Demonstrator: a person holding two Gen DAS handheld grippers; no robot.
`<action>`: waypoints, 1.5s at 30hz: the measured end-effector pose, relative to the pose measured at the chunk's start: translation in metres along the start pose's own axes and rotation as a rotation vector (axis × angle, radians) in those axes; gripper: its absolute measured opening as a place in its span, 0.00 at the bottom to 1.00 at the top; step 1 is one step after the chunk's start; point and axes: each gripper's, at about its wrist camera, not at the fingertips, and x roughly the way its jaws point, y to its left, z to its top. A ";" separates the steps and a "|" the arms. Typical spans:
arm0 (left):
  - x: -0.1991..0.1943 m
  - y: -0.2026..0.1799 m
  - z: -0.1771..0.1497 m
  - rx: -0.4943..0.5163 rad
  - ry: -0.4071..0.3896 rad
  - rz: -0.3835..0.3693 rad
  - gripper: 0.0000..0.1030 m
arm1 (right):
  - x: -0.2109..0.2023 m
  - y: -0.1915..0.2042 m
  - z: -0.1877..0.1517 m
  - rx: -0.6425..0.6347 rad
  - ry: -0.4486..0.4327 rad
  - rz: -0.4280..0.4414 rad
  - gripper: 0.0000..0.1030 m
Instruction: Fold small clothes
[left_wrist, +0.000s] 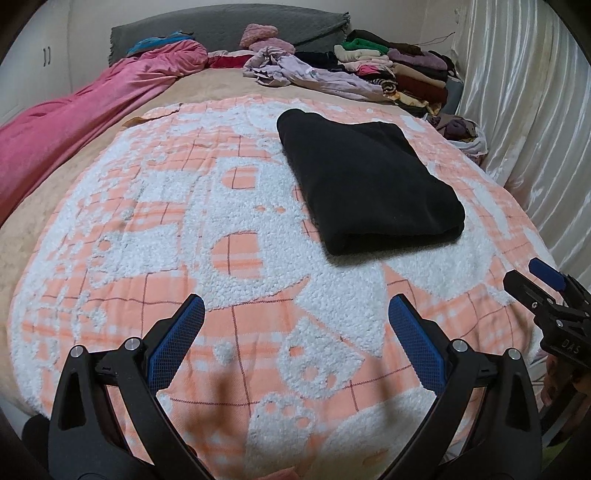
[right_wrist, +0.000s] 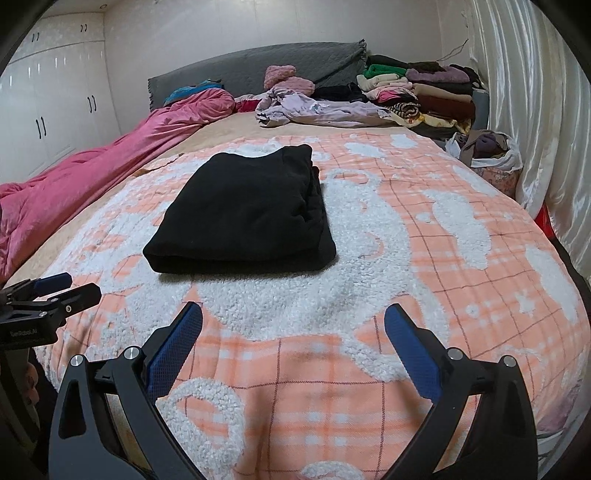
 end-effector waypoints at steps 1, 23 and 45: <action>0.000 0.000 0.000 0.000 0.001 0.002 0.91 | 0.000 0.000 0.000 0.001 0.001 0.000 0.96; -0.005 0.001 -0.001 0.001 -0.005 -0.002 0.91 | -0.001 0.002 -0.001 -0.010 0.012 -0.008 0.96; -0.004 0.005 -0.002 -0.005 -0.002 0.003 0.91 | 0.001 0.005 -0.003 -0.016 0.021 -0.007 0.96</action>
